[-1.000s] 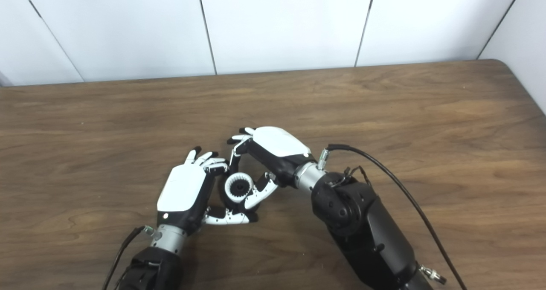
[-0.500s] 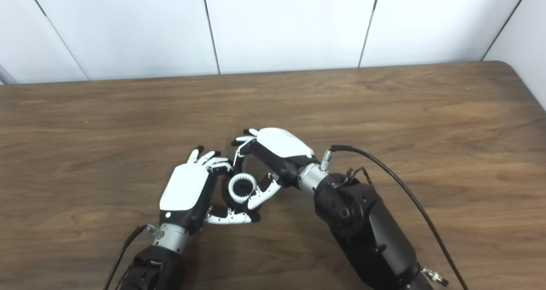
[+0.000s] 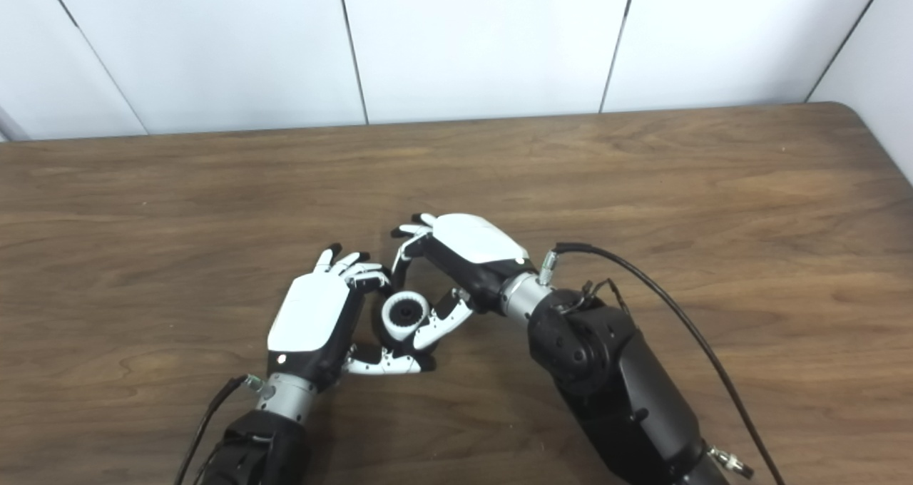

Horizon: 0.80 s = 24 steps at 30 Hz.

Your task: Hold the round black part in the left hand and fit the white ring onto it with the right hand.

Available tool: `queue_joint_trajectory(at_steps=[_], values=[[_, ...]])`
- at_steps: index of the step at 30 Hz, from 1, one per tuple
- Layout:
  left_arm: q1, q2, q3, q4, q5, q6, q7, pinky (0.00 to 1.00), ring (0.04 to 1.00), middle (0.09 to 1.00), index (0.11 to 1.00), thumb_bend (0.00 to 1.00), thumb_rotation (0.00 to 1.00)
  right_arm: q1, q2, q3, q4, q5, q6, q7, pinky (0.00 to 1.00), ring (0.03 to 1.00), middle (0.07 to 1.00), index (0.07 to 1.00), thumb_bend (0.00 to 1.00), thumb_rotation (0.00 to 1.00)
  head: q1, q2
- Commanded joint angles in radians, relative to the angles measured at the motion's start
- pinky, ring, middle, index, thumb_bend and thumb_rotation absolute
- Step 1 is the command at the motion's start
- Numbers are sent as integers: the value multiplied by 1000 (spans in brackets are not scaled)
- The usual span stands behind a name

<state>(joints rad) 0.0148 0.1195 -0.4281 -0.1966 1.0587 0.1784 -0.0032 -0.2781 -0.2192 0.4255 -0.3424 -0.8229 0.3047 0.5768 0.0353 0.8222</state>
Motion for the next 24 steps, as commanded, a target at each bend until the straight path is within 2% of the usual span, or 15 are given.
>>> queue_joint_trajectory(at_steps=[1, 14, 18, 24], values=[[-1, 1, -9, 3, 11, 0, -16, 1000, 890, 768, 484, 524, 55, -30, -2, -7, -25, -11, -17, -20, 1000, 1000, 950, 680, 997, 299, -2, 2], [-3, 2, -11, 5, 16, 2, -19, 1000, 888, 771, 484, 524, 56, -24, -23, -31, -60, -28, 15, 9, 1000, 1000, 980, 707, 1000, 343, -1, 8], [-4, 1, -8, 5, 11, 3, -18, 1000, 889, 772, 484, 524, 56, -17, -42, -52, -102, -36, 44, 44, 1000, 1000, 984, 715, 1000, 339, -2, 9], [-6, 3, 1, 0, -4, 3, -27, 1000, 890, 770, 484, 524, 55, 0, -79, -94, -138, -21, 49, 57, 1000, 1000, 986, 721, 1000, 360, -6, 9]])
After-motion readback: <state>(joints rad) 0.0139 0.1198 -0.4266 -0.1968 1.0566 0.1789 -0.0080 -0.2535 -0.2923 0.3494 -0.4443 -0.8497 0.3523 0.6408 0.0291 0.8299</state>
